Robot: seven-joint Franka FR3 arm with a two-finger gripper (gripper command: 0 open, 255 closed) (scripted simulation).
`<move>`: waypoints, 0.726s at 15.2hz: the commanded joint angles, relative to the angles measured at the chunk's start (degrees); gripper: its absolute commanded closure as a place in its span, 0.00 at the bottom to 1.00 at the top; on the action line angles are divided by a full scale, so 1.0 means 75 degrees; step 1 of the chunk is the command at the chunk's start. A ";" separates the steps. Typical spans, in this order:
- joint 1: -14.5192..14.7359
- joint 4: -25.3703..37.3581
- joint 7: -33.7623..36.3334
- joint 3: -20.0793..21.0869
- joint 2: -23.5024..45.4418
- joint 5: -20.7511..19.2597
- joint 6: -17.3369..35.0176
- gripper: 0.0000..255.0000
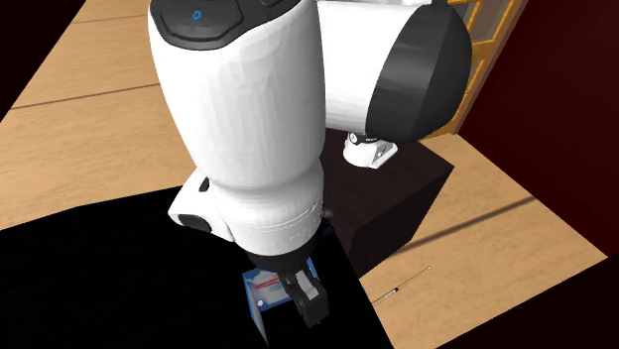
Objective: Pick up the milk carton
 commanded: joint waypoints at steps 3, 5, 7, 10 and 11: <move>-0.0010 -0.0315 0.0024 -0.0019 0.0078 -0.0035 0.0388 0.00; -0.0017 -0.0455 0.0032 -0.0026 0.0094 -0.0045 0.0542 0.00; -0.0018 -0.0455 0.0032 -0.0026 0.0094 -0.0045 0.0543 0.00; -0.0022 -0.0463 0.0028 -0.0025 0.0083 -0.0041 0.0541 1.00; -0.0022 -0.0464 0.0028 -0.0025 0.0083 -0.0041 0.0541 1.00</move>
